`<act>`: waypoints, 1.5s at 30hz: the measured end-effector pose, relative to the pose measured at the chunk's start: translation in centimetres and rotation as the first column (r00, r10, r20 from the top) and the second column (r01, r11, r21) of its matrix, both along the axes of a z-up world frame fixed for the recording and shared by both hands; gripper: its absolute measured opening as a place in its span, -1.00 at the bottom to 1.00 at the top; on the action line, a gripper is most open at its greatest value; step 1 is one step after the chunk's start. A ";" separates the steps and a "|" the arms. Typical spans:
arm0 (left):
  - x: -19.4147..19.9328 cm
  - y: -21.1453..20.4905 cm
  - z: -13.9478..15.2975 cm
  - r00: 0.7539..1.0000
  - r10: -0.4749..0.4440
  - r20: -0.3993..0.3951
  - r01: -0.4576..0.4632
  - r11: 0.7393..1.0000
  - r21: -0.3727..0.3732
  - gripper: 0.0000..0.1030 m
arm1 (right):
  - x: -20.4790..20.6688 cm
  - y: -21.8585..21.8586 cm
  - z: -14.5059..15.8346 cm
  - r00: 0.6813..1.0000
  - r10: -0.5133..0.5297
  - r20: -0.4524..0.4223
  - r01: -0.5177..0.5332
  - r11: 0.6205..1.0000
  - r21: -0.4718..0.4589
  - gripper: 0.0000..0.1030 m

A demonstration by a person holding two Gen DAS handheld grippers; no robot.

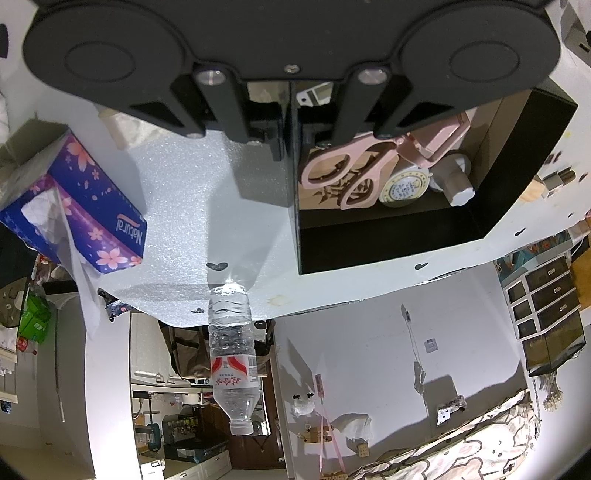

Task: Organize rigid objects
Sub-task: 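Carry the white plug adapter with the left gripper into the box and release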

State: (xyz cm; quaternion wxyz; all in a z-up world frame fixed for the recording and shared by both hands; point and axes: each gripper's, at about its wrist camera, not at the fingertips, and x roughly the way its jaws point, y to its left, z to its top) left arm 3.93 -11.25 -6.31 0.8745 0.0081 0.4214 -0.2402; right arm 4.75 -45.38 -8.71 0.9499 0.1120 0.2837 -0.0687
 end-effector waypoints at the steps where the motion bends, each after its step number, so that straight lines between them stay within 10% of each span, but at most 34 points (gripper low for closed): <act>1: 0.1 -0.1 0.0 1.000 0.008 -0.003 -0.008 1.000 -0.002 0.58 | 0.0 0.0 0.0 1.000 0.000 -0.001 0.000 1.000 0.000 -0.83; 16: 1.3 -1.3 1.8 0.993 -0.064 0.100 0.061 0.998 0.024 0.35 | -0.1 -0.1 0.0 1.000 0.004 0.003 -0.004 1.000 0.008 -0.82; 23: 3.3 -5.4 6.0 0.928 -0.258 0.269 0.262 0.965 0.019 0.35 | -0.1 -0.1 -0.1 1.000 0.005 0.003 -0.005 1.000 0.008 -0.82; 27: 5.0 -9.0 6.6 0.861 -0.407 0.305 0.400 0.912 0.091 0.35 | -0.1 -0.1 -0.1 1.000 0.004 0.003 -0.004 1.000 0.008 -0.82; 35: 9.5 -13.9 4.6 0.705 -0.687 0.178 0.629 0.721 0.291 0.35 | -0.1 -0.2 -0.1 1.000 0.004 0.006 -0.004 1.000 0.013 -0.82; 45: 11.9 -17.0 1.2 0.577 -0.814 0.066 0.780 0.573 0.253 0.35 | -0.2 -0.3 -0.2 1.000 0.005 0.008 -0.005 1.000 0.020 -0.81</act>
